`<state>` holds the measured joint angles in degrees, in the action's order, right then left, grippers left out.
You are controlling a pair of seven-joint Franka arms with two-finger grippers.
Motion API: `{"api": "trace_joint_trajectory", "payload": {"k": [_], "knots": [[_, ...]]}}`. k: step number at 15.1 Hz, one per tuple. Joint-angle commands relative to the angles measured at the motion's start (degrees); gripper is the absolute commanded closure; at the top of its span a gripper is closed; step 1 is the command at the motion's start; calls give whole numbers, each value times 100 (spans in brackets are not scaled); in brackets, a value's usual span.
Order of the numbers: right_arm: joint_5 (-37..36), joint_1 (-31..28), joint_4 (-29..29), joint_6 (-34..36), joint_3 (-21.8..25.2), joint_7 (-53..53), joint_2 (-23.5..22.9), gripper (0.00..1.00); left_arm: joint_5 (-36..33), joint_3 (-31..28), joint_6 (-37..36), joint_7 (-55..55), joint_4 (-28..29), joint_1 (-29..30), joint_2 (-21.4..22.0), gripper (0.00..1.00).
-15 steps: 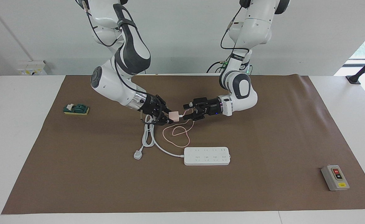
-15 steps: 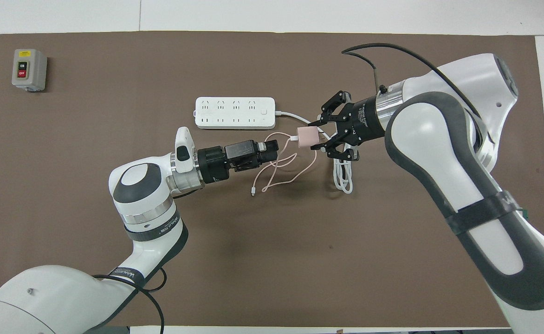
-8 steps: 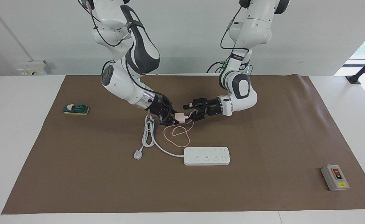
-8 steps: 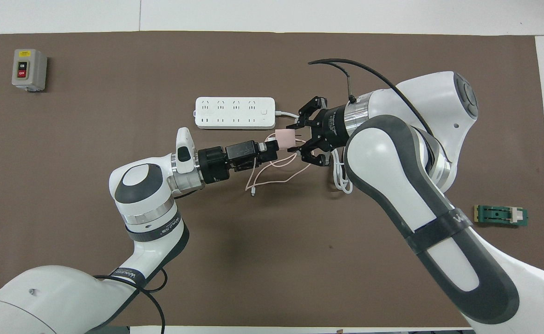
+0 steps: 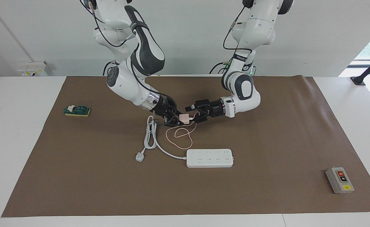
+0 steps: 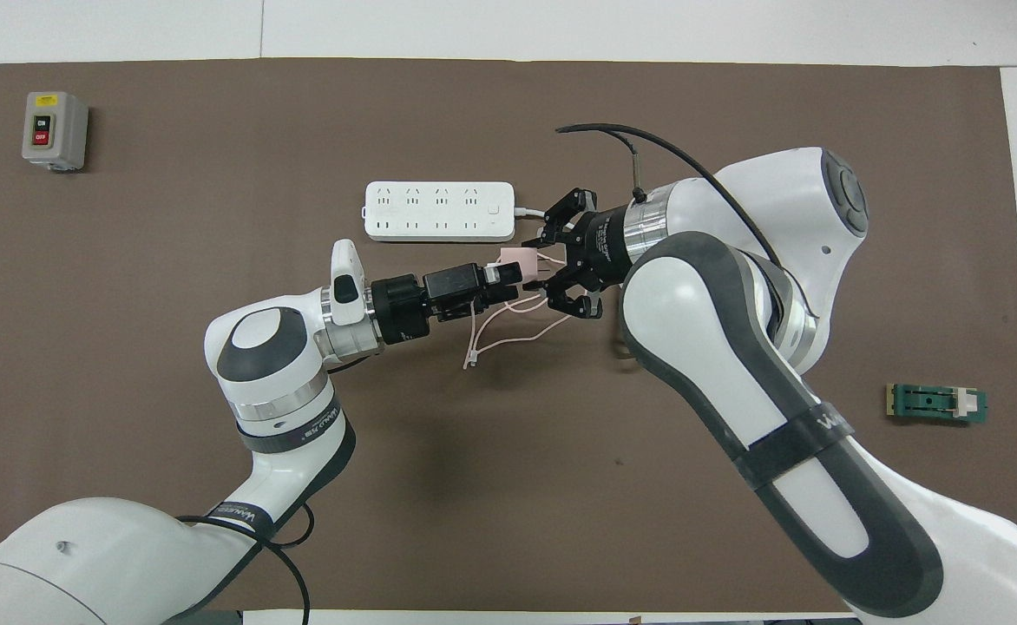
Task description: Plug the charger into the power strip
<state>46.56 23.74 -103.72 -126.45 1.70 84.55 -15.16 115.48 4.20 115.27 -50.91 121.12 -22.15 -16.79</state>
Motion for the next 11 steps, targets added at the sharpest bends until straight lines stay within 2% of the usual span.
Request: {"api": "trace_joint_trajectory", "payload": {"k": [1, 4, 5, 6, 7, 8, 9, 11], "knots": [[178, 87, -122, -134, 6, 79, 83, 100, -43, -15, 136, -130, -9, -70, -9, 0], [187, 104, -175, -231, 6, 88, 83, 100, -43, -16, 188, -130, -9, -79, -35, 0], [178, 104, -184, -248, 6, 88, 92, 100, -43, -24, 189, -130, -9, -79, -35, 7], [178, 104, -184, -249, 6, 88, 101, 100, -43, -24, 180, -130, -9, -79, -35, 18], [178, 104, -193, -249, 6, 88, 101, 100, -43, -24, 162, -130, -1, -79, -35, 45], [178, 104, -201, -257, 6, 88, 110, 100, -43, -24, 145, -130, -1, -79, -35, 79], [178, 104, -201, -257, 6, 88, 110, 100, -52, -24, 110, -130, 17, -71, -26, 89], [178, 104, -236, -257, 6, 70, 110, 100, -87, -15, 66, -121, 43, -53, -17, 100]]}}
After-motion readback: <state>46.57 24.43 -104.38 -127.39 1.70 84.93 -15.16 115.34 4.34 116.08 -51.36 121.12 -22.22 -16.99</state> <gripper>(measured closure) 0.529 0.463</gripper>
